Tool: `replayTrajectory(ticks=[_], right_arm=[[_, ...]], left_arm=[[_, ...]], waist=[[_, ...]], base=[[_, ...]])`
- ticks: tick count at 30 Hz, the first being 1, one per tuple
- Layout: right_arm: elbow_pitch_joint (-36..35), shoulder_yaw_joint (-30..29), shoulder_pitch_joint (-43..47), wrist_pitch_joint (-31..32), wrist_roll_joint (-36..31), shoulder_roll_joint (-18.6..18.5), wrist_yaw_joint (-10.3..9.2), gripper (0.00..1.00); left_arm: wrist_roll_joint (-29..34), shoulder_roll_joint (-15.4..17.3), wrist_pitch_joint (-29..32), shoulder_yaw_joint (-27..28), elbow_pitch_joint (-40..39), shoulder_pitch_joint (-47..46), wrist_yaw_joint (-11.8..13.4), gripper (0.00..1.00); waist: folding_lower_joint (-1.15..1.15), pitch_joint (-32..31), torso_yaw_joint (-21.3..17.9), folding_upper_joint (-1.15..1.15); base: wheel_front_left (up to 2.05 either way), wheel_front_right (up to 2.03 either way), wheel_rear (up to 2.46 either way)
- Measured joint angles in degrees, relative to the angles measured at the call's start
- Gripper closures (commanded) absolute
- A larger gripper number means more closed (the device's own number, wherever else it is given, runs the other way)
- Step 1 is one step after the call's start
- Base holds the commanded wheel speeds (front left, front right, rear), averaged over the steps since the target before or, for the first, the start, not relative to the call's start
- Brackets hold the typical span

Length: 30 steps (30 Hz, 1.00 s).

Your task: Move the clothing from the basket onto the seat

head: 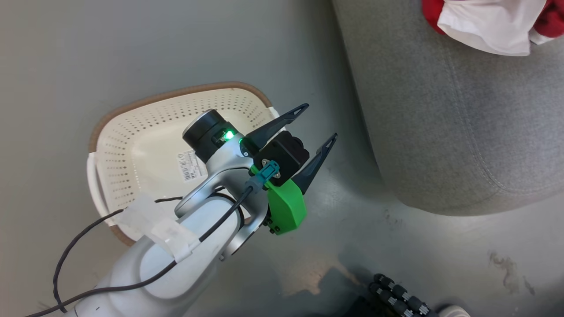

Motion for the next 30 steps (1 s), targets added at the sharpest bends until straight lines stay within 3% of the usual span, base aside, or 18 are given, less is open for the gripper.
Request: replayTrajectory(ticks=[11,12,13,15,20,21,23,30], right_arm=[[5.82,0.19,0.16,-2.18,0.08,1.56,0.05,1.00],[6.17,0.24,0.16,-2.37,0.08,2.07,0.03,0.75],[6.60,0.29,0.16,-2.66,0.09,2.63,0.03,0.66],[7.50,0.43,0.15,-3.39,0.18,3.70,0.05,0.57],[9.54,0.81,0.14,-4.72,0.49,4.69,0.25,0.51],[9.82,0.82,0.13,-4.81,0.49,4.65,0.60,0.40],[10.22,0.79,0.05,-5.32,0.52,4.56,0.71,0.00],[11.13,1.72,-1.21,-6.42,0.60,6.38,2.83,0.00]], left_arm=[[-0.01,1.15,0.97,-0.12,-1.04,-0.04,0.00,0.00],[-0.01,1.15,1.20,-0.13,-1.26,-0.04,0.00,0.00],[-0.01,1.16,1.32,-0.12,-1.45,-0.04,0.00,0.00],[-0.02,1.30,1.34,-0.09,-1.58,-0.04,0.00,0.00],[-0.03,1.72,1.82,0.02,-1.68,-0.03,0.00,0.00],[-0.03,1.78,1.82,0.07,-1.79,-0.03,0.00,0.00],[-0.04,1.79,1.83,0.07,-1.89,-0.03,0.00,0.00],[-0.04,3.16,2.05,0.97,-2.61,-0.03,0.56,0.00]], waist=[[0.00,1.15,-2.87,0.00],[0.00,1.16,-2.93,0.00],[0.00,1.18,-2.98,0.00],[0.00,1.24,-3.03,0.00],[0.00,1.16,-3.14,0.00],[-0.01,1.14,-3.18,0.00],[-0.01,1.13,-3.26,0.00],[-0.01,1.12,-4.72,0.00]], base=[[0.00,0.00,0.00],[0.00,0.00,0.00],[0.00,0.00,0.00],[0.00,0.00,0.00],[0.00,0.00,0.00],[0.00,0.00,0.00],[0.00,0.00,0.00],[0.00,0.00,0.00]])
